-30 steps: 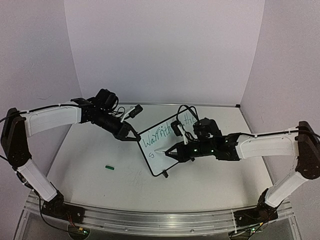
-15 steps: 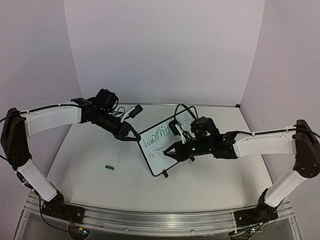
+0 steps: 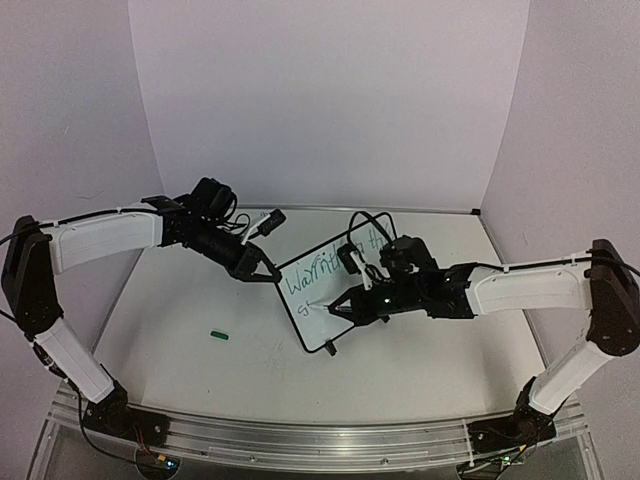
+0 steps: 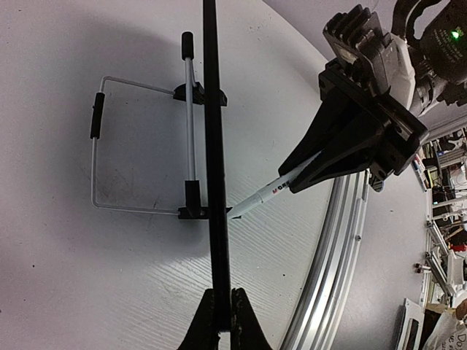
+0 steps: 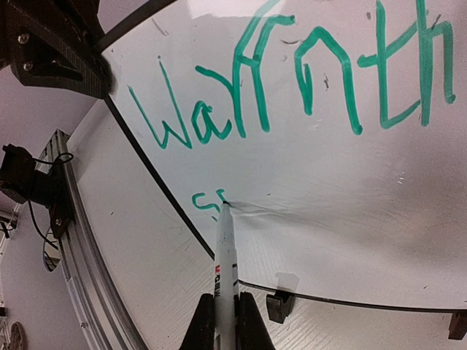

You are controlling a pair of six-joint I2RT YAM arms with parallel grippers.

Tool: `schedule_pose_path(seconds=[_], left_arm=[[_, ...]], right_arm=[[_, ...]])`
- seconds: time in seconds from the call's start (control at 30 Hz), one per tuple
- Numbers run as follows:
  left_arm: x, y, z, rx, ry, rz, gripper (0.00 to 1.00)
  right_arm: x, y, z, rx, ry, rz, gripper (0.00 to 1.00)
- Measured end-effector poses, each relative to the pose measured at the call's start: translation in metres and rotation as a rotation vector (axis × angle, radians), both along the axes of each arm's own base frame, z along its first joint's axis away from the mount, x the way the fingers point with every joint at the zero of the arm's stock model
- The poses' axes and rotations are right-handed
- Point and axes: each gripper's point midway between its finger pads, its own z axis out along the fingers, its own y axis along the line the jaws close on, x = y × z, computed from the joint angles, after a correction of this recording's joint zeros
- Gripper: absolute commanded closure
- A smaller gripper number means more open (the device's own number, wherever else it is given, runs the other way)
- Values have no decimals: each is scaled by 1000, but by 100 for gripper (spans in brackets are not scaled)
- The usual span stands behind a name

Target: Write a sentence on the whiteboard

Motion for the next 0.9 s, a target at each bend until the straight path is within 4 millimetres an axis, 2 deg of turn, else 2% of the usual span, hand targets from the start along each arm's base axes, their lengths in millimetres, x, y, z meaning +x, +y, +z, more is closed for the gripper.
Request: schedule_pose_path(seconds=[0.67,0.9], left_arm=[[0,0,0,0,0,1,100],[0,0,0,0,0,1,100]], right_arm=[[-2,-12,-16,-76,27,-24,100],[1,-13,-11,-89,7,-34,100]])
